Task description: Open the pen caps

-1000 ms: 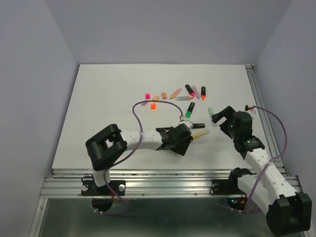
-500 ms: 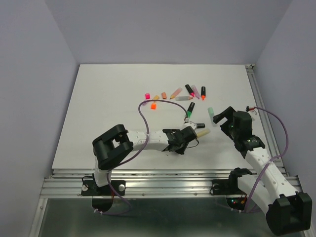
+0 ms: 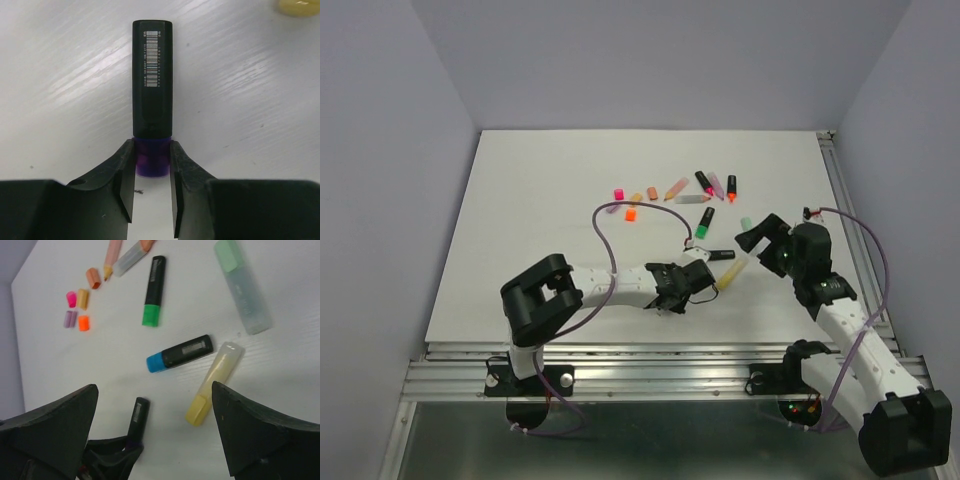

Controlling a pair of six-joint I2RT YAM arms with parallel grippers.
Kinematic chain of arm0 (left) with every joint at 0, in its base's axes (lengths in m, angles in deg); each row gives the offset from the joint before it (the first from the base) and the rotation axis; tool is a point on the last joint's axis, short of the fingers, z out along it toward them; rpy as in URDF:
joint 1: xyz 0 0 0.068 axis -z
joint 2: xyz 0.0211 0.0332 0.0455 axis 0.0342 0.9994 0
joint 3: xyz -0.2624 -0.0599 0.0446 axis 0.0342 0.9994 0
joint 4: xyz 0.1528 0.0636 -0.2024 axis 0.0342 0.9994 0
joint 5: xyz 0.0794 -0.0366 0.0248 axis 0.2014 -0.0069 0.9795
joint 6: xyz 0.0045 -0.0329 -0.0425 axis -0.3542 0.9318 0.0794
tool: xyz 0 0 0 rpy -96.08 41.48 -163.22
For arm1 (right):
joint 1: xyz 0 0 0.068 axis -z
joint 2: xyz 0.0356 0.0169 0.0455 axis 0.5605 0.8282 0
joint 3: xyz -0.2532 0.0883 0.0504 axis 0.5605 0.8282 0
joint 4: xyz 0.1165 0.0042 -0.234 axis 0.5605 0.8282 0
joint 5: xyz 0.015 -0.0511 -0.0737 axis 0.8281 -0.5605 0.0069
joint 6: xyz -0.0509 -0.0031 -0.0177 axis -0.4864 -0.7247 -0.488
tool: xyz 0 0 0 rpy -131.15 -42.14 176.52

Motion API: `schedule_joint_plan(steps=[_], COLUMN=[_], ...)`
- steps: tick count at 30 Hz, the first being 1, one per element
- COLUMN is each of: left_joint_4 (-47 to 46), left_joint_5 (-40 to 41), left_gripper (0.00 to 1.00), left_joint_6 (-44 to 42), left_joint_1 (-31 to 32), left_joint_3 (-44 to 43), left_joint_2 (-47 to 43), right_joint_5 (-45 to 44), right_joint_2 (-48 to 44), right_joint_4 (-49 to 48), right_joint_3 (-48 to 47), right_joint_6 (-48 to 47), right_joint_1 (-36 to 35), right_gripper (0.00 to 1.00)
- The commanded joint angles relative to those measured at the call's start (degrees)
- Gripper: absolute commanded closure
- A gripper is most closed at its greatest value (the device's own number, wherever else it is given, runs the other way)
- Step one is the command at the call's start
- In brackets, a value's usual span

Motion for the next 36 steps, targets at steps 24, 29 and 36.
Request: schedule_joint_plan(steps=[24, 29, 36], left_joint_4=[-4.5, -4.5, -4.3], left_joint_5=[10.3, 10.5, 10.5], left_gripper=[1.00, 1.00, 1.00], left_joint_6=[1.6, 1.1, 1.5], left_joint_1=[0.0, -0.3, -0.8], left_joint_3=[-1.8, -2.3, -2.4], left_joint_2=[-15.8, -16.5, -17.2], right_joint_5=[18.9, 20.0, 16.0], right_joint_2=[26.2, 29.6, 30.6], right_joint_4=[-24.4, -27.1, -24.6], right_joint_3=[-10.2, -11.7, -14.1], right_joint_6=[1.9, 2.2, -0.1], right_joint_1=[-15.9, -18.4, -19.9], right_gripper=[0.00, 0.24, 0.99])
